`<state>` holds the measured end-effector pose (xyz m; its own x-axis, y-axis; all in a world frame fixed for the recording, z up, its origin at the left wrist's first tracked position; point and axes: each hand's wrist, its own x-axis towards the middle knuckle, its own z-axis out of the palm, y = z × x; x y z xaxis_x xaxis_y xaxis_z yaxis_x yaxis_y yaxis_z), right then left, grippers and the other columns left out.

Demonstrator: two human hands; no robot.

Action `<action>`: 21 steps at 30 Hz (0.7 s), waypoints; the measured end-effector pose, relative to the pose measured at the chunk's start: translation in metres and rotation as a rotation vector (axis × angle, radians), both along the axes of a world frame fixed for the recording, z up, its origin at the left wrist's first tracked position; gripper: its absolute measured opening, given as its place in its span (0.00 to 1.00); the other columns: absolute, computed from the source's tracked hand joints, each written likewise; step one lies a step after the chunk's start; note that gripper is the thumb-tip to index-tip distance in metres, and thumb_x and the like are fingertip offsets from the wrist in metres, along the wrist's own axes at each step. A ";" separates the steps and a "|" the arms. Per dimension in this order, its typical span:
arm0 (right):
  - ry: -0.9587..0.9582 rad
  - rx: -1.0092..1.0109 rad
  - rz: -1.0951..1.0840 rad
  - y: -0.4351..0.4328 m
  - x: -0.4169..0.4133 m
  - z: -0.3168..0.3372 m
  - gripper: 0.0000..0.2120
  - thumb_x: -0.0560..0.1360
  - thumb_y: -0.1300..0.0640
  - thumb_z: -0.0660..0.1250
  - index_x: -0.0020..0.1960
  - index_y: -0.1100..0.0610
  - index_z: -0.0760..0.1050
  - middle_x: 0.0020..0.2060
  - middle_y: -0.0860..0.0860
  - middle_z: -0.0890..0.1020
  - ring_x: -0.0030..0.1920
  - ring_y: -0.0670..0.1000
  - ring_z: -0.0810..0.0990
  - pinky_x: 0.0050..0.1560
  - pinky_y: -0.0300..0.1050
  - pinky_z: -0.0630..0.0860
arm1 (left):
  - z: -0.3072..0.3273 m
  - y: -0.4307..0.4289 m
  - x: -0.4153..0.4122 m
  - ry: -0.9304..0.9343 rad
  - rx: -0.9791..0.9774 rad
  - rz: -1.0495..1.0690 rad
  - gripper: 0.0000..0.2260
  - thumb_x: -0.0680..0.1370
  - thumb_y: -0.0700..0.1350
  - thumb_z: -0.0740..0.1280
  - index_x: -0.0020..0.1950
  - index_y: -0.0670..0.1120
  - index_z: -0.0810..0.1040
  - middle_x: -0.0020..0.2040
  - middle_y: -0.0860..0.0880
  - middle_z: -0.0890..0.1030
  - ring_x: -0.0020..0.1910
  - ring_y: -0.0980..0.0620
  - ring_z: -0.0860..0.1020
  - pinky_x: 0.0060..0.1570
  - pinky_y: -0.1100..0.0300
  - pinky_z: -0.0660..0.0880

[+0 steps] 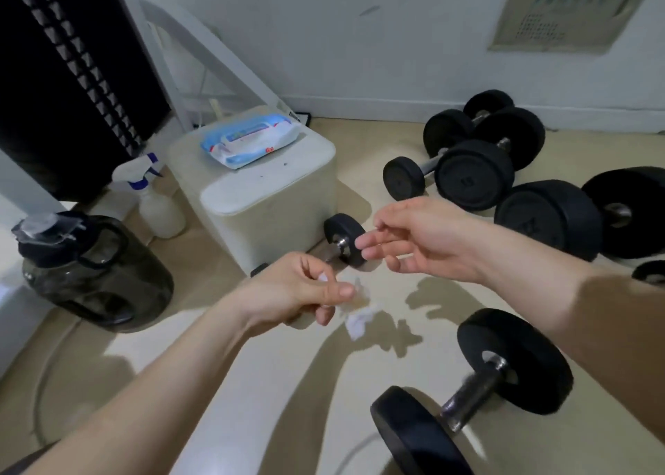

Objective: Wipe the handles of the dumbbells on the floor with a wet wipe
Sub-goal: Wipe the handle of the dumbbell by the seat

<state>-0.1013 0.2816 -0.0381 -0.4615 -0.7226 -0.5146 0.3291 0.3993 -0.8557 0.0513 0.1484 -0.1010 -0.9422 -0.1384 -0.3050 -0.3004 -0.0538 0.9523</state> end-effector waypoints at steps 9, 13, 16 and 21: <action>0.097 0.156 0.244 -0.041 0.014 -0.046 0.13 0.73 0.56 0.71 0.58 0.53 0.78 0.45 0.50 0.81 0.43 0.46 0.75 0.35 0.38 0.68 | -0.027 -0.042 -0.002 0.035 0.043 0.160 0.29 0.70 0.64 0.70 0.36 0.35 0.74 0.29 0.44 0.75 0.34 0.44 0.69 0.40 0.47 0.62; 0.387 0.295 0.445 -0.043 0.010 -0.044 0.11 0.71 0.48 0.73 0.52 0.49 0.81 0.33 0.44 0.76 0.37 0.47 0.70 0.36 0.41 0.66 | -0.029 -0.044 -0.018 0.110 0.167 0.280 0.24 0.73 0.58 0.68 0.34 0.36 0.75 0.26 0.44 0.73 0.28 0.48 0.73 0.38 0.56 0.72; 0.472 0.259 0.513 -0.052 0.003 -0.038 0.07 0.74 0.52 0.71 0.43 0.56 0.80 0.27 0.46 0.68 0.31 0.48 0.65 0.31 0.40 0.62 | -0.027 -0.037 -0.034 0.111 0.244 0.294 0.21 0.73 0.55 0.66 0.33 0.37 0.75 0.24 0.46 0.72 0.24 0.53 0.73 0.32 0.64 0.72; 0.310 0.280 0.407 -0.070 -0.040 -0.009 0.05 0.78 0.61 0.64 0.44 0.56 0.75 0.38 0.52 0.78 0.39 0.50 0.77 0.37 0.41 0.76 | -0.018 -0.043 -0.046 0.041 0.202 0.290 0.16 0.68 0.53 0.73 0.29 0.45 0.72 0.27 0.47 0.72 0.30 0.52 0.69 0.31 0.65 0.65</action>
